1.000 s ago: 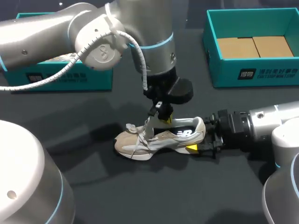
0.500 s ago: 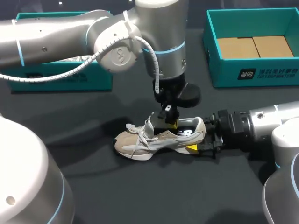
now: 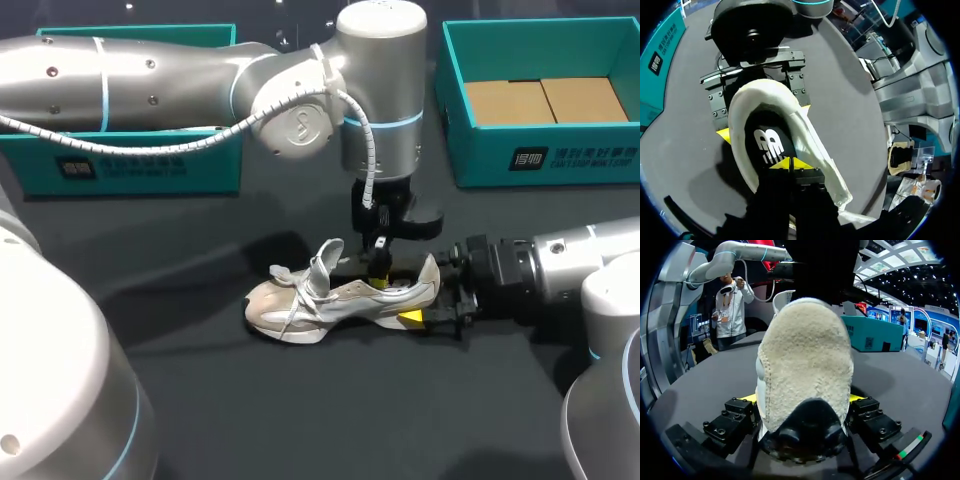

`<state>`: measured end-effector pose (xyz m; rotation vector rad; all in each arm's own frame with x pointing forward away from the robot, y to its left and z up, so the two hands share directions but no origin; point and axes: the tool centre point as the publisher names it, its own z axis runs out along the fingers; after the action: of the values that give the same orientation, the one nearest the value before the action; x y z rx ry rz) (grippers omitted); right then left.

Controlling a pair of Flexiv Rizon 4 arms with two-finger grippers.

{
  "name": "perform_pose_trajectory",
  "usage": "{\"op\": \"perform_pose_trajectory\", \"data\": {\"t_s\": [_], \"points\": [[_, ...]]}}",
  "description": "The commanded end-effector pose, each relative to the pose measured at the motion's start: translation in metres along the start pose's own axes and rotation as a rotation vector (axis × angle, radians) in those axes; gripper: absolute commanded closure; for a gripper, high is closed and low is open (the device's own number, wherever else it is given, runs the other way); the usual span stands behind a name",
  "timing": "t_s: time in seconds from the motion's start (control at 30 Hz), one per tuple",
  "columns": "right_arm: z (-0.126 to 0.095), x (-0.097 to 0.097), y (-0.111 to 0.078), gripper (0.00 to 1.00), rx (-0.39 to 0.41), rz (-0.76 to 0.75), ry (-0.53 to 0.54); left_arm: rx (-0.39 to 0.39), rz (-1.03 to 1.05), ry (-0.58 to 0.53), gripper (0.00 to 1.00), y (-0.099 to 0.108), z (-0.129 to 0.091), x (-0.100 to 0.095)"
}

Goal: Take the shoe out of the shoebox, open the shoe tongue, remove and reinsert the insole, then place the shoe into the shoebox

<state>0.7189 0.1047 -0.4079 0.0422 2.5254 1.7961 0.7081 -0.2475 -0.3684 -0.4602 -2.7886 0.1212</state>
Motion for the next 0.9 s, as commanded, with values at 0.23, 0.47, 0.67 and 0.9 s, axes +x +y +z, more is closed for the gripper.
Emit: {"op": "perform_pose_trajectory", "data": {"t_s": [0.23, 0.47, 0.67, 0.9], "points": [[0.0, 0.001, 0.0, 1.0, 0.002, 0.0, -0.001, 0.007, 0.002, 0.014, 1.0, 0.023, 0.006, 0.016], [0.0, 0.001, 0.0, 1.0, 0.002, 0.0, -0.001, -0.01, 0.006, -0.015, 0.82, 0.025, 0.015, 0.018], [0.0, 0.001, 0.0, 1.0, 0.002, 0.0, -0.001, -0.029, 0.018, -0.074, 0.65, 0.019, 0.022, 0.022], [0.0, 0.001, 0.0, 1.0, 0.002, 0.0, -0.001, -0.062, -0.002, -0.191, 0.6, 0.013, 0.037, 0.019]]}}
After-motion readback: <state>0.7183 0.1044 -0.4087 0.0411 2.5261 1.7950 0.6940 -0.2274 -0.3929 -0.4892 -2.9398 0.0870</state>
